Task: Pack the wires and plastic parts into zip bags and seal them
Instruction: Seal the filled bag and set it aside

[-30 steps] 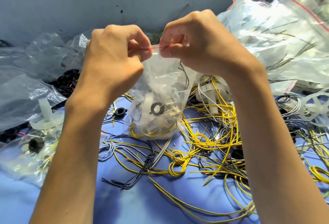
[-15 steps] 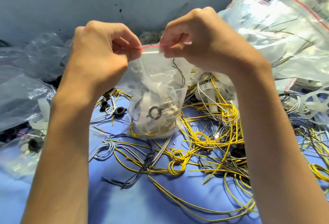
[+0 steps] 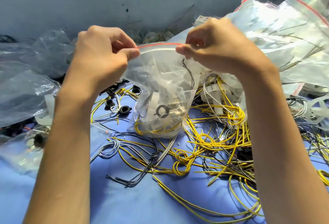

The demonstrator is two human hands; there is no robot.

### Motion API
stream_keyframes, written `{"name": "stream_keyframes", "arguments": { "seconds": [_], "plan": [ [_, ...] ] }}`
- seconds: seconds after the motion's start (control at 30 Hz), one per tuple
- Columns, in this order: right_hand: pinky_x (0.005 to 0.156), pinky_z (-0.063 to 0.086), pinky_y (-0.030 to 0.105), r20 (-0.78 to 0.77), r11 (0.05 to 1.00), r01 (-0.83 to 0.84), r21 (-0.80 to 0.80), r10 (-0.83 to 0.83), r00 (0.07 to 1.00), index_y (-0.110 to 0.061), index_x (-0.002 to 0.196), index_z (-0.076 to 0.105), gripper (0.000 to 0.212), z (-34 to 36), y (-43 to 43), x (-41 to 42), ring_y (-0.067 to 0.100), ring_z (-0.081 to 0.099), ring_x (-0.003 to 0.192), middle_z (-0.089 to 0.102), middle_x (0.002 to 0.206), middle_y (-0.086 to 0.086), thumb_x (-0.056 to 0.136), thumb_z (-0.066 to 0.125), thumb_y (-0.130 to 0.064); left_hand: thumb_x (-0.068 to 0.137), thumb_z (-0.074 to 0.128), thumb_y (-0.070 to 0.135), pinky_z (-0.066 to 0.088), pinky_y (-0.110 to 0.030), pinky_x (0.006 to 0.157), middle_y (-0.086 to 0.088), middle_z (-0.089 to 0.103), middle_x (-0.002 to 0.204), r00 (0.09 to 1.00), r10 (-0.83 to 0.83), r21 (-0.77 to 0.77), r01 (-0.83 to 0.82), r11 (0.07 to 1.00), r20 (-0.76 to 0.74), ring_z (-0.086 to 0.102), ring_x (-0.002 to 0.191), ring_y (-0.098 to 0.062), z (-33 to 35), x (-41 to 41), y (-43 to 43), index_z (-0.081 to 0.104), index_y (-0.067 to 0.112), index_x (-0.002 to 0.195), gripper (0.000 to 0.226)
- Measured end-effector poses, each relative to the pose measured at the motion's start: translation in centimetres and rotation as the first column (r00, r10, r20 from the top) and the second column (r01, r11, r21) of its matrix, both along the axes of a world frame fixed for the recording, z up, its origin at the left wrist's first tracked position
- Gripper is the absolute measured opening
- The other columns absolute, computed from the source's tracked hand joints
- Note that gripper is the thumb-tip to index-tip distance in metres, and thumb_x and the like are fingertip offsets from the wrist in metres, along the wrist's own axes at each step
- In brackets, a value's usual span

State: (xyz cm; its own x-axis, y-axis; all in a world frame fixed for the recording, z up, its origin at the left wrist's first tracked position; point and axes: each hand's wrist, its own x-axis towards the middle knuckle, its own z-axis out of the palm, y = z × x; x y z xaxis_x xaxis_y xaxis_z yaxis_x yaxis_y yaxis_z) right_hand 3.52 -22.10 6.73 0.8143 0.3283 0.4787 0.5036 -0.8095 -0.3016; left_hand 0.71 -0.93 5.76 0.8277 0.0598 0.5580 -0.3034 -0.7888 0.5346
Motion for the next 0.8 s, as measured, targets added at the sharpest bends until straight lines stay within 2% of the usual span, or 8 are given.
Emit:
{"name": "stream_keyframes", "arguments": {
  "seconds": [0.13,0.2,0.27,0.4,0.5,0.63,0.7,0.8],
  "plan": [
    [0.068,0.052,0.038,-0.056,0.997,0.07,-0.045,-0.072,0.996,-0.002,0.076,0.066,0.035,-0.4,0.0,0.1,0.033,0.059,0.072,0.066,0.07,0.019,0.093,0.055,-0.031,0.075,0.07,0.044,0.042,-0.013,0.057,0.013,0.062,0.067,0.999,0.044,-0.166,-0.04,0.985,0.017,0.054,0.054,0.004,-0.8,0.8,1.4,0.061,0.03,0.066,0.018],
    [0.063,0.054,0.031,-0.107,0.996,0.085,-0.02,-0.087,0.99,-0.002,0.071,0.064,0.031,-0.6,0.1,0.1,0.02,0.064,0.057,0.068,0.061,0.011,0.093,0.052,-0.02,0.076,0.067,0.048,0.043,-0.018,0.06,0.015,0.061,0.068,0.992,0.111,-0.182,-0.12,0.976,-0.055,0.055,0.058,0.007,-1.6,1.6,2.8,0.06,0.03,0.067,0.021],
    [0.055,0.054,0.021,-0.18,0.996,0.058,0.07,-0.044,0.983,0.002,0.076,0.062,0.021,-0.7,0.5,0.1,0.009,0.064,0.046,0.068,0.056,0.007,0.089,0.048,-0.007,0.079,0.067,0.048,0.046,-0.026,0.073,0.01,0.064,0.078,0.955,0.211,-0.101,-0.235,0.967,-0.207,0.061,0.077,-0.009,-3.2,2.6,4.7,0.059,0.028,0.072,0.023],
    [0.075,0.054,0.033,-0.15,0.976,0.031,0.216,0.002,0.989,-0.013,0.088,0.053,0.004,-1.3,1.4,0.8,0.015,0.068,0.087,0.073,0.077,0.006,0.085,0.053,-0.01,0.083,0.062,0.05,0.043,-0.044,0.1,-0.02,0.061,0.117,0.803,0.392,0.083,-0.399,0.913,-0.448,0.051,0.116,-0.036,-7.3,4.0,8.3,0.067,0.022,0.093,0.03],
    [0.079,0.054,0.04,-0.1,0.876,-0.005,0.483,0.061,0.993,-0.024,0.082,0.045,0.013,-1.3,2.4,1.0,0.02,0.067,0.089,0.072,0.082,0.001,0.089,0.045,-0.014,0.083,0.06,0.052,0.035,-0.048,0.106,-0.028,0.053,0.126,0.699,0.462,0.076,-0.508,0.858,-0.545,0.04,0.125,-0.043,-8.9,4.3,10.1,0.065,0.015,0.107,0.045],
    [0.09,0.05,0.048,-0.056,0.664,-0.008,0.748,0.075,0.996,-0.027,0.086,0.043,0.009,-0.5,2.7,1.7,0.027,0.064,0.1,0.062,0.093,-0.001,0.089,0.044,-0.019,0.088,0.059,0.044,0.022,-0.043,0.113,-0.036,0.031,0.143,0.66,0.466,0.006,-0.573,0.819,-0.589,0.013,0.142,-0.039,-10.2,4.7,11.0,0.056,0.002,0.121,0.053],
    [0.091,0.05,0.048,-0.086,0.697,0.044,0.716,0.025,0.996,-0.023,0.097,0.045,0.013,-0.6,2.0,2.3,0.028,0.061,0.103,0.061,0.093,-0.001,0.085,0.046,-0.019,0.089,0.059,0.041,0.019,-0.043,0.116,-0.035,0.015,0.15,0.647,0.462,-0.016,-0.591,0.806,-0.606,0.01,0.144,-0.038,-11.0,4.8,11.2,0.044,-0.002,0.134,0.064],
    [0.094,0.047,0.05,-0.221,0.851,0.128,0.509,-0.014,0.975,-0.006,0.119,0.046,0.043,-1.0,1.2,2.4,0.028,0.056,0.1,0.058,0.103,0.011,0.08,0.047,-0.024,0.088,0.06,0.04,0.023,-0.046,0.115,-0.032,0.022,0.15,0.641,0.462,-0.02,-0.597,0.802,-0.613,0.023,0.14,-0.041,-12.2,5.1,11.8,0.041,-0.004,0.136,0.068]
  ]
}}
